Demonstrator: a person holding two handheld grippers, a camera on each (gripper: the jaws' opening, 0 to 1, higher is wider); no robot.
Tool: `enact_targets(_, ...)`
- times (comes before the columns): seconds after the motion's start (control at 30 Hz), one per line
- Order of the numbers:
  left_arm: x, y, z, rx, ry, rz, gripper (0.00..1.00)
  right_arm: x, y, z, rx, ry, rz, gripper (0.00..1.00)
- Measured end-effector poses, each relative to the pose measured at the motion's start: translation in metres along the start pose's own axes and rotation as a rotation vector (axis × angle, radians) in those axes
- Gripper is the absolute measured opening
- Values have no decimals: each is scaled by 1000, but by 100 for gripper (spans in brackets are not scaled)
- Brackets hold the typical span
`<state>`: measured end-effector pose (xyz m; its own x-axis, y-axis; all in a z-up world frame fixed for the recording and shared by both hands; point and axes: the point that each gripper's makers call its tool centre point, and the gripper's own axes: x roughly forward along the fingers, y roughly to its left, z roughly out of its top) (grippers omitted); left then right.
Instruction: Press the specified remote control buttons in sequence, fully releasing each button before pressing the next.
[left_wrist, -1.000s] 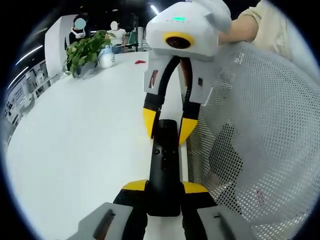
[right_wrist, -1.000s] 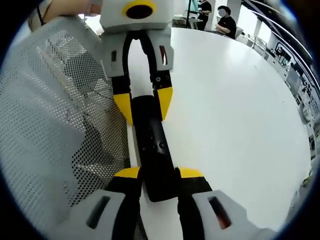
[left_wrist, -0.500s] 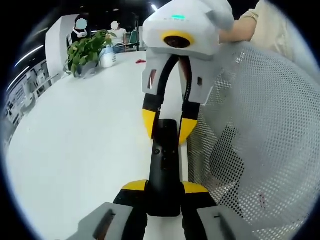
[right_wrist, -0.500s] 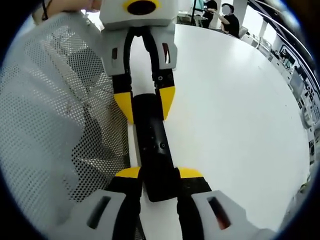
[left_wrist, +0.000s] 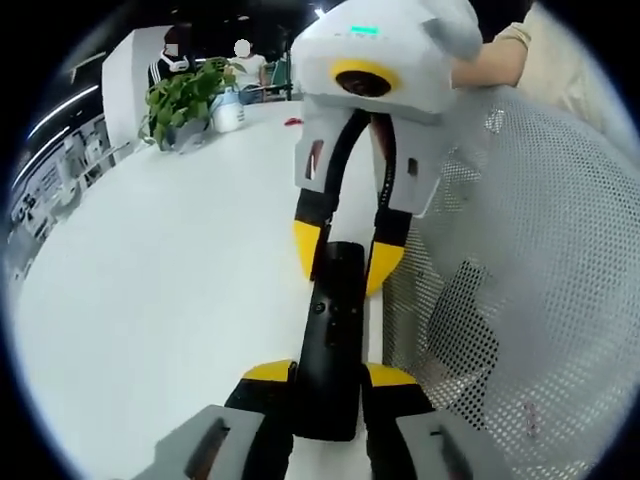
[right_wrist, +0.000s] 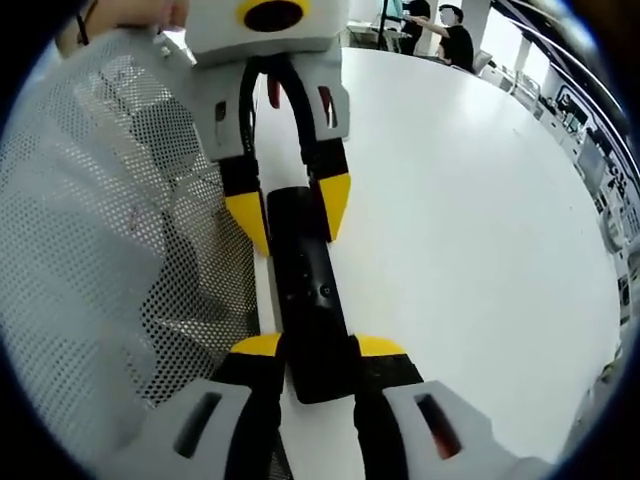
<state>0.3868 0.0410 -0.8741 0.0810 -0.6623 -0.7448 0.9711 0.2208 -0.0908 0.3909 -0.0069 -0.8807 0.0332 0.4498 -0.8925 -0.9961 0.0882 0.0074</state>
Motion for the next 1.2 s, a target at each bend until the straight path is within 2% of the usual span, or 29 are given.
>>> enact_targets(0.1,1,-4,5,-68,-17,-31,39,0,-1,0,4,-2,-2,25)
enact_targets(0.2,1,-5,10,-96,-31,-40,50,0,-1,0,7,-1,-2,25)
enact_targets(0.3,-1,-5,24,-140,-98,-45,63,0,-1,0,9,-2,-2,25)
enact_targets(0.4,-6,5,39,-168,-177,-3,84,0,-1,0,16,-5,-2,25)
enact_targets(0.53,-14,14,45,-172,-209,39,95,0,-1,0,21,-6,-2,25)
enact_targets(0.57,-16,17,47,-176,-220,56,100,0,-1,0,21,-6,-2,25)
enact_targets(0.73,-24,29,57,-153,-252,125,100,0,-1,0,25,-5,-3,25)
enact_targets(0.9,-51,47,78,-172,-338,204,100,1,0,0,27,-4,-7,25)
enact_targets(1.03,-70,53,86,-159,-370,253,100,1,0,0,28,-5,-7,25)
enact_targets(1.2,-84,54,92,-163,-393,279,100,1,-1,0,30,-5,-9,25)
